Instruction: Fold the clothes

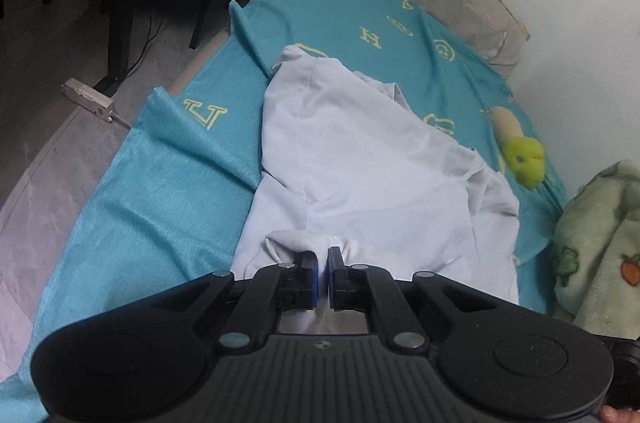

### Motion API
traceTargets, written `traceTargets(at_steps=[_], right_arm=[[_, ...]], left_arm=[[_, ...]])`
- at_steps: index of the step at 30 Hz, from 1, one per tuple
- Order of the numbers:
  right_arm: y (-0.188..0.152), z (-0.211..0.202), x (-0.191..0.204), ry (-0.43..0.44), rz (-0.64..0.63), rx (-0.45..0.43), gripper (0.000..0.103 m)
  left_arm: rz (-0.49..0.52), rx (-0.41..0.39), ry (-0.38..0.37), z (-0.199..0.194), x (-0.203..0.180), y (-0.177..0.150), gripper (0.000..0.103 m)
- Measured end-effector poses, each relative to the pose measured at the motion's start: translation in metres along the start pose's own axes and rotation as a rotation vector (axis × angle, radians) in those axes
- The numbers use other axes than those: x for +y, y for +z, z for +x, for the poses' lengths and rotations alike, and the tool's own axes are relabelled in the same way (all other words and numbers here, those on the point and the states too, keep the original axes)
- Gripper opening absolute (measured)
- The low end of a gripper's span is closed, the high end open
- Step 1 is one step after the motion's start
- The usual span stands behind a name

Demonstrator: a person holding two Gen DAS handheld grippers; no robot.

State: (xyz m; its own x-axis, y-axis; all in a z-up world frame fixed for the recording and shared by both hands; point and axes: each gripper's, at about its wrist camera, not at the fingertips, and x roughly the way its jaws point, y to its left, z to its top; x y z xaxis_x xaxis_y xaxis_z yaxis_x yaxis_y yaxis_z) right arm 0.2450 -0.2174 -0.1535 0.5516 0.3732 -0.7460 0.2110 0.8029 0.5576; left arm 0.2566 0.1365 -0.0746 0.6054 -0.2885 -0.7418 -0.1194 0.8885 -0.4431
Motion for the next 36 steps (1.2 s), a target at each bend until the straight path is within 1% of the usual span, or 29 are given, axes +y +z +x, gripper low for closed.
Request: traceTargets(at_steps=[1, 4, 5, 6, 7, 8, 9, 10, 11, 12, 14, 15, 16, 17, 18, 19, 20, 21, 23, 24, 25, 26, 28, 30, 33, 36], right_arm=[[0.000, -0.001, -0.001, 0.006, 0.007, -0.001, 0.011], [-0.002, -0.006, -0.004, 0.025, 0.028, -0.014, 0.014], [-0.003, -0.012, -0.001, 0.034, 0.019, -0.034, 0.019], [-0.004, -0.018, 0.001, 0.043, 0.011, -0.053, 0.033], [-0.006, -0.023, 0.004, 0.051, 0.002, -0.073, 0.043], [-0.007, -0.029, 0.006, 0.060, -0.007, -0.092, 0.066], [-0.008, -0.035, 0.009, 0.069, -0.016, -0.112, 0.085], [-0.009, -0.040, 0.011, 0.078, -0.024, -0.131, 0.085], [-0.010, -0.046, 0.014, 0.086, -0.033, -0.150, 0.085], [-0.013, -0.053, 0.018, 0.090, -0.059, -0.177, 0.085], [-0.023, -0.068, 0.033, 0.081, -0.152, -0.230, 0.085], [-0.029, -0.071, 0.041, 0.068, -0.208, -0.236, 0.083], [-0.036, -0.075, 0.049, 0.056, -0.264, -0.241, 0.071], [-0.042, -0.078, 0.058, 0.044, -0.319, -0.247, 0.065], [-0.048, -0.076, 0.062, 0.035, -0.356, -0.226, 0.056], [-0.054, -0.069, 0.063, 0.030, -0.371, -0.177, 0.044], [-0.061, -0.062, 0.064, 0.025, -0.386, -0.128, 0.038], [-0.066, -0.053, 0.063, 0.008, -0.397, -0.082, 0.028], [-0.076, -0.031, 0.059, -0.052, -0.411, -0.008, 0.026], [-0.077, -0.021, 0.057, -0.078, -0.418, 0.011, 0.025], [-0.078, -0.012, 0.054, -0.105, -0.424, 0.029, 0.021], [-0.077, -0.005, 0.052, -0.121, -0.428, 0.033, 0.019], [-0.072, 0.001, 0.052, -0.127, -0.429, 0.003, 0.019], [-0.067, 0.004, 0.055, -0.136, -0.439, -0.046, 0.019], [-0.057, 0.009, 0.055, -0.142, -0.437, -0.116, 0.019], [-0.046, 0.011, 0.053, -0.157, -0.435, -0.184, 0.020]], left_arm=[[0.013, -0.005, 0.005, 0.001, -0.002, 0.001, 0.006], [0.029, -0.021, 0.017, -0.003, -0.007, 0.002, 0.010], [0.043, -0.029, 0.017, -0.008, -0.009, 0.001, 0.018], [0.057, -0.038, 0.018, -0.012, -0.011, 0.001, 0.032], [0.088, -0.055, 0.022, -0.019, -0.015, -0.001, 0.039], [0.123, -0.085, 0.032, -0.028, -0.021, -0.004, 0.049], [0.158, -0.117, 0.042, -0.038, -0.028, -0.007, 0.057], [0.193, -0.148, 0.052, -0.048, -0.034, -0.010, 0.062], [0.226, -0.174, 0.055, -0.057, -0.040, -0.015, 0.072], [0.266, -0.188, 0.047, -0.065, -0.046, -0.022, 0.076], [0.345, -0.215, 0.032, -0.079, -0.057, -0.035, 0.079], [0.385, -0.201, 0.033, -0.081, -0.065, -0.042, 0.080], [0.422, -0.169, 0.035, -0.081, -0.070, -0.050, 0.080], [0.446, -0.134, 0.031, -0.077, -0.075, -0.056, 0.080], [0.469, -0.099, 0.027, -0.074, -0.079, -0.062, 0.080], [0.486, -0.061, 0.032, -0.066, -0.082, -0.067, 0.080], [0.501, -0.023, 0.037, -0.058, -0.084, -0.071, 0.080], [0.513, 0.008, 0.059, -0.049, -0.084, -0.077, 0.080], [0.527, 0.060, 0.112, -0.028, -0.081, -0.083, 0.080], [0.526, 0.071, 0.135, -0.019, -0.078, -0.085, 0.079], [0.524, 0.081, 0.158, -0.011, -0.075, -0.086, 0.079], [0.518, 0.066, 0.167, -0.006, -0.073, -0.084, 0.079], [0.503, 0.033, 0.181, 0.002, -0.069, -0.079, 0.079], [0.483, -0.006, 0.192, 0.010, -0.067, -0.072, 0.079], [0.432, -0.044, 0.183, 0.019, -0.065, -0.058, 0.079], [0.413, -0.093, 0.172, 0.022, -0.066, -0.049, 0.079]])
